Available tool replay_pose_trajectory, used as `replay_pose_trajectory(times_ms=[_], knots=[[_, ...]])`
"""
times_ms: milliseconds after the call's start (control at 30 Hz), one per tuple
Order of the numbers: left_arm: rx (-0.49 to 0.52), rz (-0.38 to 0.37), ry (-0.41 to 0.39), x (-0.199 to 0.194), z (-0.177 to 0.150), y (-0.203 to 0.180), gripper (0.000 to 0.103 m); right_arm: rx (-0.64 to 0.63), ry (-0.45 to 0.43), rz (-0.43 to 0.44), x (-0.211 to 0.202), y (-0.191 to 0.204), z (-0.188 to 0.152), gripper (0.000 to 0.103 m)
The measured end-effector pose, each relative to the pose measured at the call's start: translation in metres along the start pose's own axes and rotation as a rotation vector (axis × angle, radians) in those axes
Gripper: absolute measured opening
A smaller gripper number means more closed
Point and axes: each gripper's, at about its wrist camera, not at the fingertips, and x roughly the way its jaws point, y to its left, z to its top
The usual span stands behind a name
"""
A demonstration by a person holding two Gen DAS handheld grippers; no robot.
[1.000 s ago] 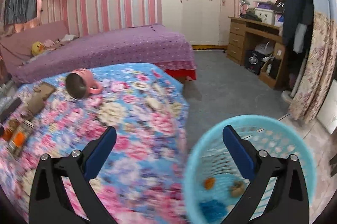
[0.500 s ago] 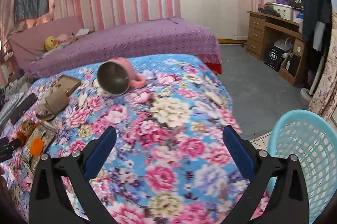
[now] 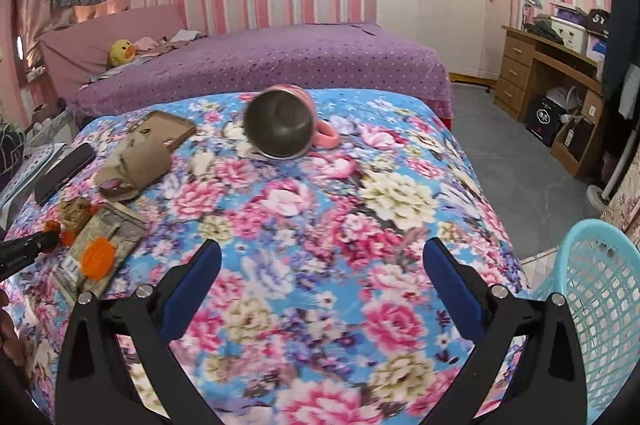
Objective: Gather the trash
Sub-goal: 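Grasp the orange peel with the left tool while the right tool grasps the orange lid, then carry the orange peel and orange lid over the blue basket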
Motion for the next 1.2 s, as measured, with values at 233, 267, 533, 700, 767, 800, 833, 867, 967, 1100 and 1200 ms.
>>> replay_pose_trajectory(times_ms=[233,267,533,700,767,800,833,867,967,1100,1200], knots=[[-0.002,0.039,-0.021,-0.019,-0.001,0.019,0.025,-0.029,0.001,0.081,-0.007,0.04,-0.004,0.098],[-0.001,0.043,-0.016,-0.019,-0.002,0.022,0.025,-0.033,0.011,0.1,-0.007,0.049,-0.006,0.098],[-0.052,0.055,0.003,-0.019,-0.004,0.044,0.025,-0.158,0.033,0.17,0.001,0.116,-0.016,0.098],[-0.041,0.091,-0.016,-0.026,-0.002,0.049,0.025,-0.259,0.036,0.194,0.005,0.145,-0.019,0.089],[-0.046,0.083,-0.017,-0.026,-0.002,0.051,0.025,-0.276,0.05,0.209,0.008,0.153,-0.019,0.083],[-0.051,0.084,-0.016,-0.026,-0.001,0.053,0.025,-0.281,0.058,0.218,0.01,0.155,-0.019,0.077],[-0.057,0.084,-0.014,-0.025,-0.001,0.054,0.025,-0.296,0.077,0.232,0.013,0.159,-0.021,0.071],[-0.062,0.083,-0.012,-0.025,-0.001,0.055,0.025,-0.307,0.086,0.236,0.015,0.161,-0.021,0.067],[-0.072,0.076,-0.007,-0.023,-0.001,0.056,0.025,-0.319,0.103,0.26,0.017,0.164,-0.023,0.047],[-0.06,0.062,-0.005,-0.022,-0.001,0.049,0.025,-0.287,0.09,0.296,0.014,0.156,-0.021,0.04],[-0.057,0.048,-0.003,-0.023,-0.001,0.043,0.025,-0.276,0.067,0.295,0.008,0.148,-0.02,0.04]])
